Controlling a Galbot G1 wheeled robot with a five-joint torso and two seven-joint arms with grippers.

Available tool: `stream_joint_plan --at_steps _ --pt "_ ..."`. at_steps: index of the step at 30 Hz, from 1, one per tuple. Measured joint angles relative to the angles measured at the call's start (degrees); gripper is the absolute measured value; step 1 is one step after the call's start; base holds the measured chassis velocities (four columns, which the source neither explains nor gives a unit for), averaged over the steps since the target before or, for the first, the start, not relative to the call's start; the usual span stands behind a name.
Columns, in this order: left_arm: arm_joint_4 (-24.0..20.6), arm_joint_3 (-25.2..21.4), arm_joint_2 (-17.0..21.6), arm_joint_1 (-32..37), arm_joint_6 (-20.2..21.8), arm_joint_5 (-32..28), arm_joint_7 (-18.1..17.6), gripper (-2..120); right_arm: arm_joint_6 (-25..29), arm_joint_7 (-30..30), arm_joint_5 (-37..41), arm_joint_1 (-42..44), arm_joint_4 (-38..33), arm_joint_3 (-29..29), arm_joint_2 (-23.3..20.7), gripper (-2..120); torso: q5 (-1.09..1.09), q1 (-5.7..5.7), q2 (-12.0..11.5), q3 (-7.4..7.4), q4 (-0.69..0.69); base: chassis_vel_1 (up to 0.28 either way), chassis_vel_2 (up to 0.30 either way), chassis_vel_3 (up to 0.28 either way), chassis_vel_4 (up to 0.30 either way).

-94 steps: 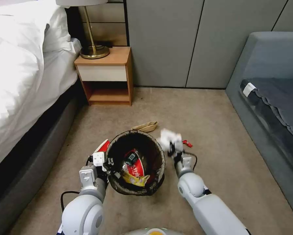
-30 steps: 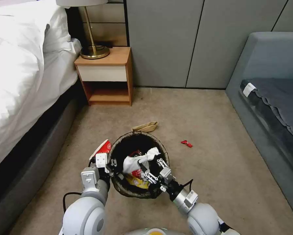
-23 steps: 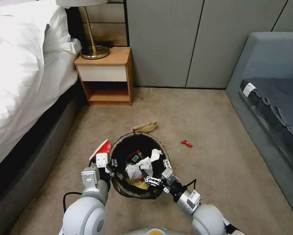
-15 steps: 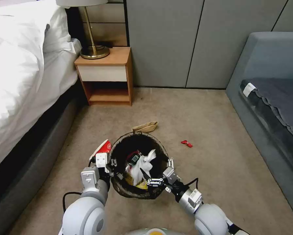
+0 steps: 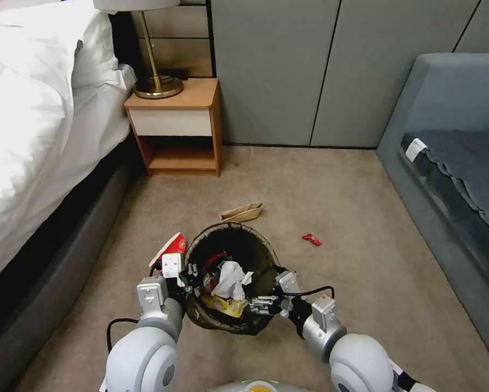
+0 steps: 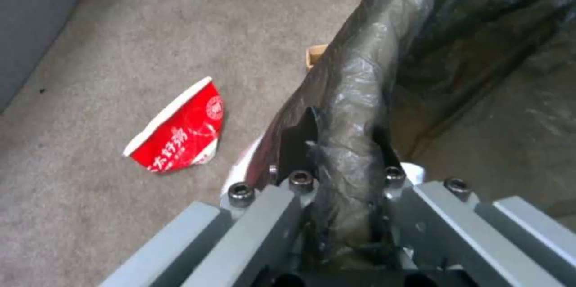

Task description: Pick up the trash bin, then pick up the garbage from the floor and place it into the trash bin.

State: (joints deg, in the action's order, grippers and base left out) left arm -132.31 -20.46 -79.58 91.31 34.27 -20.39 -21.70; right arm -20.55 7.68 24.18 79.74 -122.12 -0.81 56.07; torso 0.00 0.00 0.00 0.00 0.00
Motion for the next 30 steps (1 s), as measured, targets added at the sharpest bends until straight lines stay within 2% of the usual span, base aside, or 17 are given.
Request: stream_joint_plan --at_steps 1,2,3,4,5,6,7,8,9,12,13,16,21,30 --pt "0.00 -0.44 0.06 -0.03 -0.01 0.02 -0.20 0 0.47 0.12 -1.24 0.57 -0.97 0.67 -0.14 100 -0.01 0.00 0.00 0.00 0.01 0.000 0.000 0.000 0.000" --pt "0.10 -0.64 0.11 -0.38 -0.07 -0.20 -0.10 0 4.80 -0.27 -5.62 1.68 -2.25 1.43 0.10 100 0.01 0.00 0.00 0.00 -0.01 0.000 0.000 0.000 0.000" --pt "0.10 -0.64 0.11 -0.38 -0.07 -0.20 -0.10 0 4.80 -0.27 -5.62 1.68 -2.25 1.43 0.10 100 0.01 0.00 0.00 0.00 -0.01 0.000 0.000 0.000 0.000" --pt "0.47 -0.79 0.11 -0.59 -0.10 -0.32 -0.02 0 8.60 -0.94 -8.78 2.17 -2.68 2.05 0.57 100 -0.01 0.00 0.00 -0.01 0.00 0.000 0.000 0.000 0.000" --pt "1.12 -0.98 0.07 -0.92 -0.16 -0.41 -0.01 0 14.62 -1.76 -13.88 3.09 -2.95 3.06 1.89 100 -0.03 0.00 0.00 0.00 -0.01 0.000 0.000 0.000 0.000" --pt "1.12 -0.98 0.07 -0.92 -0.16 -0.41 -0.01 0 14.62 -1.76 -13.88 3.09 -2.95 3.06 1.89 100 -0.03 0.00 0.00 0.00 -0.01 0.000 0.000 0.000 0.000" --pt "1.72 -1.19 0.05 -1.15 -0.19 -0.41 -0.19 0 20.93 -2.54 -19.20 4.36 -3.35 4.92 3.99 100 0.03 0.00 0.00 0.00 0.01 0.000 0.000 0.000 0.000" --pt "2.41 -1.21 0.04 -1.34 -0.19 -0.40 -0.24 0 26.71 -2.69 -23.83 6.21 -3.99 7.56 7.04 100 -0.03 0.00 0.00 0.00 0.01 0.000 0.000 0.000 0.000" --pt "2.41 -1.21 0.04 -1.34 -0.19 -0.40 -0.24 0 26.71 -2.69 -23.83 6.21 -3.99 7.56 7.04 100 -0.03 0.00 0.00 0.00 0.01 0.000 0.000 0.000 0.000" --pt "3.44 -1.19 0.02 -1.83 -0.22 -0.44 -0.23 0 34.12 -0.85 -27.85 11.77 -5.99 13.48 13.86 100 -0.02 0.00 0.00 -0.01 -0.02 0.000 0.000 0.000 0.000" --pt "3.44 -1.19 0.02 -1.83 -0.22 -0.44 -0.23 0 34.12 -0.85 -27.85 11.77 -5.99 13.48 13.86 100 -0.02 0.00 0.00 -0.01 -0.02 0.000 0.000 0.000 0.000" --pt "4.37 -1.13 -0.09 -2.38 -0.23 -0.45 -0.24 0 38.32 0.82 -28.19 16.50 -7.67 17.92 17.48 100 -0.02 0.00 0.00 -0.01 -0.01 0.000 0.000 0.000 0.000" --pt "4.78 -1.03 -0.22 -2.84 -0.23 -0.55 -0.32 0 40.95 1.16 -27.94 19.68 -7.99 21.91 19.29 100 -0.01 0.00 0.00 -0.01 -0.01 0.000 0.000 0.000 0.000" --pt "4.60 -1.22 -0.16 -2.53 -0.28 -0.75 -0.35 0 46.41 1.56 -24.46 20.32 -1.73 26.12 22.00 100 0.00 0.00 0.00 -0.01 0.01 0.000 0.000 0.000 0.000"
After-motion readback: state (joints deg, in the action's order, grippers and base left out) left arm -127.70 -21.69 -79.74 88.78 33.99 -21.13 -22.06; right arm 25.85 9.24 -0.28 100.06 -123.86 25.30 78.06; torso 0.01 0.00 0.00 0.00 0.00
